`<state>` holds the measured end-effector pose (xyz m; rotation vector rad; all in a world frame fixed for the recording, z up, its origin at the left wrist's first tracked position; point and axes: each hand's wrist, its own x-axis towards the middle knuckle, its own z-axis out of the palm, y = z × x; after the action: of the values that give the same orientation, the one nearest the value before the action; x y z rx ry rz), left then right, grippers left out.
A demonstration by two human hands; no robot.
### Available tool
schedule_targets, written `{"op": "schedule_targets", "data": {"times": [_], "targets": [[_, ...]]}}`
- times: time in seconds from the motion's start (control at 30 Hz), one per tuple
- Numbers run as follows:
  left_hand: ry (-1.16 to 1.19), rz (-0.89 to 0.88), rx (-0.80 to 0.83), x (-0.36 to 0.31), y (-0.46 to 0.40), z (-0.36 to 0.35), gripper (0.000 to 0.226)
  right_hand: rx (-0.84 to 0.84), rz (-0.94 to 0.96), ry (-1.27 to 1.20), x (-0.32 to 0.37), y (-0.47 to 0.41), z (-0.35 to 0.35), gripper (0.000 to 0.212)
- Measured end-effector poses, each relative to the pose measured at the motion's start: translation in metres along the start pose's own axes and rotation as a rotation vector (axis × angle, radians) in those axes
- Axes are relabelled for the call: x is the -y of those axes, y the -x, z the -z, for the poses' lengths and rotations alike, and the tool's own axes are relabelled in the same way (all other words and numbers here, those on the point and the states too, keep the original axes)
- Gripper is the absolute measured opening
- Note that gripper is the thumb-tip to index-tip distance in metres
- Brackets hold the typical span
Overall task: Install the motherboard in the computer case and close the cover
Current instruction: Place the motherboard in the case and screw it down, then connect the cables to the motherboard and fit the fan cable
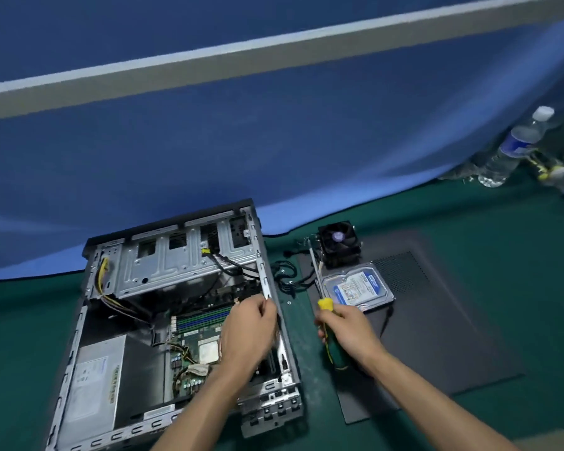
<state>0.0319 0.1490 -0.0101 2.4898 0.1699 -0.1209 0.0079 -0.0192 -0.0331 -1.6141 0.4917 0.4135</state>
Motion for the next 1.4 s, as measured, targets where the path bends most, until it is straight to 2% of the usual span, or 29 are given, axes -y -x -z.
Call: {"op": "schedule_targets", "data": {"times": [0.17,0.33,0.47,0.6,0.77,1.0,1.13,1.23,1.3,1.4], "targets": [[-0.128,0.039,-0.05,-0.021,-0.001,-0.019,0.041,0.005,-0.036,0.29,-0.042,-0.018,0.008,0.013],[-0.233,0.027,-0.094,-0.026,0.0,-0.03,0.047,0.026,-0.035,0.672,-0.053,-0.036,-0.004,0.031],[-0.216,0.022,-0.116,-0.021,-0.002,-0.034,0.05,0.061,-0.023,0.791,-0.052,-0.05,-0.015,0.034],[-0.158,-0.015,-0.16,-0.021,-0.001,-0.036,0.057,0.045,0.018,0.985,-0.054,-0.06,-0.018,0.027],[-0.115,-0.032,-0.178,-0.02,-0.003,-0.037,0.06,0.051,0.018,1.094,-0.058,-0.065,-0.02,0.037],[-0.018,-0.028,-0.231,-0.013,-0.004,-0.041,0.056,0.04,0.039,1.02,-0.04,-0.067,-0.011,0.035],[-0.013,-0.035,-0.233,-0.013,-0.006,-0.038,0.051,0.036,0.109,0.829,-0.015,-0.067,-0.008,0.033],[-0.138,-0.047,-0.205,-0.012,-0.017,-0.024,0.031,0.057,0.163,0.682,0.006,-0.065,-0.012,0.029],[-0.229,-0.085,-0.233,-0.009,-0.03,-0.009,0.003,0.047,0.196,0.586,0.021,-0.062,-0.017,0.028],[-0.455,-0.12,-0.235,0.0,-0.055,0.008,0.041,0.028,0.236,0.457,0.036,-0.056,-0.028,0.026]]}}
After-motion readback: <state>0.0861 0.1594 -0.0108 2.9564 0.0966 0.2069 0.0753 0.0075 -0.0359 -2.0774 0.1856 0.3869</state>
